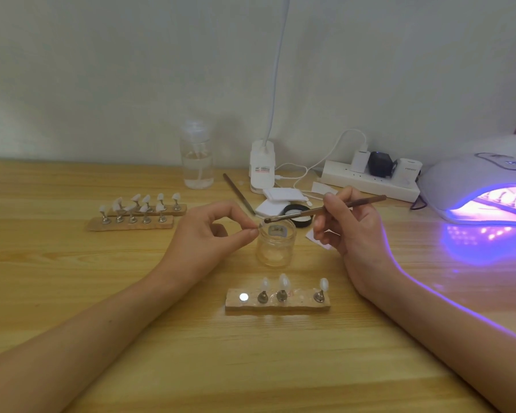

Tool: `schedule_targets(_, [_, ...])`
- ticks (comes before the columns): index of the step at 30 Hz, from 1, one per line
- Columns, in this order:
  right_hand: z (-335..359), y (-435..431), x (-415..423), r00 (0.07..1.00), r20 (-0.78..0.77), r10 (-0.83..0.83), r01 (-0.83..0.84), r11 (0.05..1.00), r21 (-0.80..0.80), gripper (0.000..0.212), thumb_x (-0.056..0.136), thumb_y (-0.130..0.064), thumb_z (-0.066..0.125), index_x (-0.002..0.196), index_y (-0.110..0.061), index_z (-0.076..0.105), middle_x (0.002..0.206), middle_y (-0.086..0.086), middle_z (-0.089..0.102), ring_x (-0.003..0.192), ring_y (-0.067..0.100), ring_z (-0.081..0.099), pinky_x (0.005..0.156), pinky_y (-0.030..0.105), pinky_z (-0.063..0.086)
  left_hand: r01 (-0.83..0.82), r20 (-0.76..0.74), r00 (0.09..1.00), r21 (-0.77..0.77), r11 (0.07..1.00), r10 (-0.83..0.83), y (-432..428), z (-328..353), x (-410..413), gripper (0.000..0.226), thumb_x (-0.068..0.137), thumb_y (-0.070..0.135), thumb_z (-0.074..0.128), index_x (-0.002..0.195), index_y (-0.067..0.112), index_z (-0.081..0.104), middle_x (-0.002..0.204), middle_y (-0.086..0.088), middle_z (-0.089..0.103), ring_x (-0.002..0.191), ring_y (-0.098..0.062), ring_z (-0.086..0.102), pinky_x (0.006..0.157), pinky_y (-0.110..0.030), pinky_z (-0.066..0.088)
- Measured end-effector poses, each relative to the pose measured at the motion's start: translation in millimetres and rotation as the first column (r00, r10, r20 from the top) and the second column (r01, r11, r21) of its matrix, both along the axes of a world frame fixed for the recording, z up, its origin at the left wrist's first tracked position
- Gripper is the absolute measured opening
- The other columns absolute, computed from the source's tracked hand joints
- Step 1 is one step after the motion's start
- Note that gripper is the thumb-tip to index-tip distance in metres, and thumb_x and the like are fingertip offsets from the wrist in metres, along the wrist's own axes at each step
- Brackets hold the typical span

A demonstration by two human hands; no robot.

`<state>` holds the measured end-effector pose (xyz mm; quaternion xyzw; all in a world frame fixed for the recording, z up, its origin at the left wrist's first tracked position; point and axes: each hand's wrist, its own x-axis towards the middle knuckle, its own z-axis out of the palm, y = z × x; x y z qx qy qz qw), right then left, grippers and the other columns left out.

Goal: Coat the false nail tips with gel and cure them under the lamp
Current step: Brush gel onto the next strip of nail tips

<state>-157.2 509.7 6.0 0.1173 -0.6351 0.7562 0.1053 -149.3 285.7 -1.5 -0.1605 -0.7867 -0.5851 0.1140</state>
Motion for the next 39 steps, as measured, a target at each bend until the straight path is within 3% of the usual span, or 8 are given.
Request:
schedule_targets(5, [-1.8, 1.3, -0.6, 0.999, 0.018, -0.047, 0.047, 0.999, 0.012, 0.023, 0.092, -0.028, 0.064, 0.074, -0.020, 0.052, 0.061, 0.004, 0.063, 0.054, 0.015, 0.060, 0.049, 0.023, 0.045, -0.002, 0.012, 1.000, -0.003, 1.000, 0.002, 0.5, 0.2, 0.1, 0.010, 0.079, 0.017, 0.080, 0.075, 0.020, 0.071, 0.086, 0.011, 0.072, 0.048, -0.002, 0.039, 0.050, -0.013, 0.038])
schedule_targets(8, [0.4, 0.4, 0.3, 1.000, 0.000, 0.002, -0.002, 1.000, -0.004, 0.022, 0.086, -0.035, 0.067, 0.072, -0.023, 0.054, 0.062, 0.005, 0.064, 0.056, 0.017, 0.061, 0.049, 0.022, 0.045, -0.001, 0.021, 1.000, -0.006, 1.000, 0.001, 0.4, 0.8, 0.4, 0.010, 0.078, 0.019, 0.080, 0.074, 0.023, 0.071, 0.087, 0.012, 0.073, 0.049, -0.002, 0.040, 0.052, -0.011, 0.040])
schedule_targets(14, [-1.0, 1.6, -0.9, 0.999, 0.016, -0.032, 0.032, 0.999, 0.001, 0.023, 0.091, -0.029, 0.065, 0.075, -0.019, 0.051, 0.061, 0.004, 0.063, 0.054, 0.015, 0.059, 0.049, 0.023, 0.044, -0.008, 0.048, 0.999, -0.009, 1.000, 0.008, 0.1, 0.3, -1.3, 0.010, 0.078, 0.022, 0.081, 0.075, 0.026, 0.072, 0.089, 0.012, 0.074, 0.061, -0.014, 0.049, 0.060, -0.014, 0.045])
schedule_targets(17, [0.2, -0.1, 0.3, 1.000, 0.007, 0.002, -0.002, 0.999, 0.032, 0.024, 0.086, -0.036, 0.067, 0.077, -0.019, 0.052, 0.064, 0.005, 0.065, 0.058, 0.018, 0.063, 0.050, 0.022, 0.046, -0.007, 0.056, 0.998, -0.012, 1.000, 0.008, -0.1, -0.1, -1.2, 0.010, 0.077, 0.024, 0.081, 0.074, 0.027, 0.071, 0.088, 0.011, 0.074, 0.056, -0.009, 0.046, 0.057, -0.013, 0.044])
schedule_targets(21, [-1.5, 2.1, -0.3, 0.998, 0.037, -0.050, 0.050, 0.999, 0.010, 0.023, 0.094, -0.026, 0.064, 0.075, -0.019, 0.051, 0.061, 0.003, 0.063, 0.055, 0.014, 0.060, 0.050, 0.023, 0.045, -0.002, 0.057, 0.998, -0.011, 1.000, 0.002, 0.1, -0.1, -1.4, 0.011, 0.077, 0.023, 0.081, 0.073, 0.026, 0.071, 0.087, 0.012, 0.073, 0.053, -0.006, 0.044, 0.055, -0.011, 0.042])
schedule_targets(24, [0.8, 0.5, 1.0, 1.000, 0.015, 0.003, -0.003, 1.000, 0.005, 0.025, 0.084, -0.037, 0.067, 0.076, -0.019, 0.052, 0.063, 0.005, 0.064, 0.057, 0.017, 0.061, 0.050, 0.022, 0.046, 0.004, 0.043, 0.999, -0.005, 1.000, -0.004, 0.5, 0.0, -1.3, 0.012, 0.079, 0.020, 0.080, 0.073, 0.024, 0.070, 0.086, 0.010, 0.072, 0.048, -0.003, 0.040, 0.051, -0.010, 0.038])
schedule_targets(28, [-1.4, 1.9, -0.2, 0.999, 0.035, -0.032, 0.032, 0.999, 0.007, 0.022, 0.091, -0.028, 0.064, 0.075, -0.018, 0.051, 0.060, 0.003, 0.062, 0.054, 0.014, 0.059, 0.050, 0.022, 0.045, 0.019, -0.001, 1.000, -0.017, 1.000, -0.019, 1.0, -0.6, -0.2, 0.012, 0.081, 0.017, 0.078, 0.076, 0.020, 0.069, 0.086, 0.008, 0.071, 0.047, -0.003, 0.038, 0.050, -0.013, 0.036])
schedule_targets(39, [1.1, 0.9, 0.3, 0.999, 0.025, 0.022, -0.022, 1.000, -0.006, 0.021, 0.081, -0.038, 0.068, 0.070, -0.025, 0.056, 0.062, 0.004, 0.063, 0.056, 0.015, 0.060, 0.050, 0.022, 0.046, 0.040, -0.060, 0.997, -0.038, 0.998, -0.042, 1.5, 0.7, 0.1, 0.010, 0.084, 0.011, 0.075, 0.080, 0.013, 0.066, 0.089, 0.010, 0.069, 0.047, -0.005, 0.036, 0.052, -0.014, 0.037])
